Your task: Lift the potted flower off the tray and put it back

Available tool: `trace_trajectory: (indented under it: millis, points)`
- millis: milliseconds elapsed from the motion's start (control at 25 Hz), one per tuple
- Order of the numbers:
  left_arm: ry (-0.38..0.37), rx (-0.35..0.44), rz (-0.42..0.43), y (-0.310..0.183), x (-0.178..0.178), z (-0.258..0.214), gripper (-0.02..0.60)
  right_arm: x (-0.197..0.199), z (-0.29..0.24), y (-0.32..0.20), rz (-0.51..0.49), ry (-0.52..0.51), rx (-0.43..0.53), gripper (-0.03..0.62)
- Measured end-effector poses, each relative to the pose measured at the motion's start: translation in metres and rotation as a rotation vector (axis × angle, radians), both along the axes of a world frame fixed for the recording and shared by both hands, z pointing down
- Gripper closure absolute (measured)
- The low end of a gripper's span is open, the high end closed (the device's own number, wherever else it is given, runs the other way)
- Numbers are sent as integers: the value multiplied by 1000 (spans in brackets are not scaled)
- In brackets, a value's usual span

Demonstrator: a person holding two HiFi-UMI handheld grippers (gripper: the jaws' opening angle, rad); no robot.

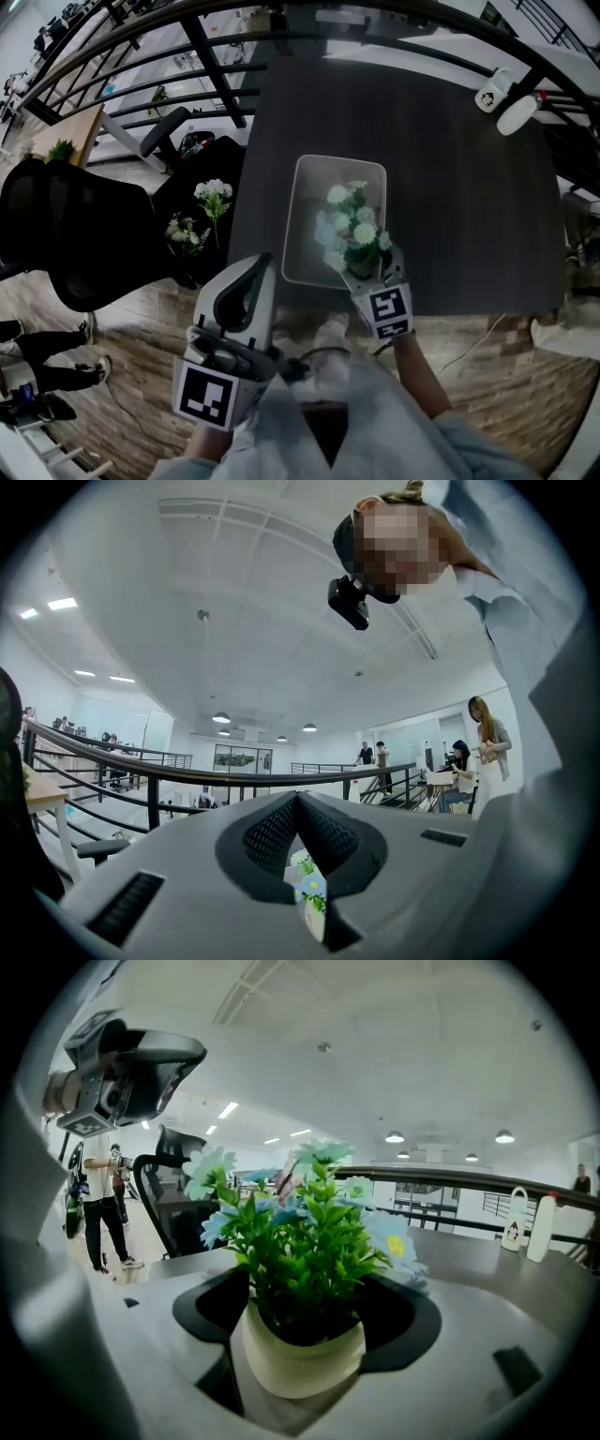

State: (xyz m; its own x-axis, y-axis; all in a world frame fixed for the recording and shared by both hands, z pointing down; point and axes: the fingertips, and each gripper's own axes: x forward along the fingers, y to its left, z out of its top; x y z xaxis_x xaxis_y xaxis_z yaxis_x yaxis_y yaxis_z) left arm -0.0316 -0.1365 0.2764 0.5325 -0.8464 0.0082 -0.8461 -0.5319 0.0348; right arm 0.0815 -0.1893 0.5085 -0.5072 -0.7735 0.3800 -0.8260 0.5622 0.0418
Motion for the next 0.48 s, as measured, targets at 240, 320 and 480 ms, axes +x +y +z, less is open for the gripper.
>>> trace_trajectory:
  millis: [240,320,480]
  points:
    - [2,-3,-4,-1,-1,0,583,0,-7,0,-14,-3,44,316]
    - [4,-4,-2,-1,-1,0,583,-1,-9,2,-22,4,49,349]
    - [5,-5,4,0,1,1,583,-1,-10,3,-28,15,64,396]
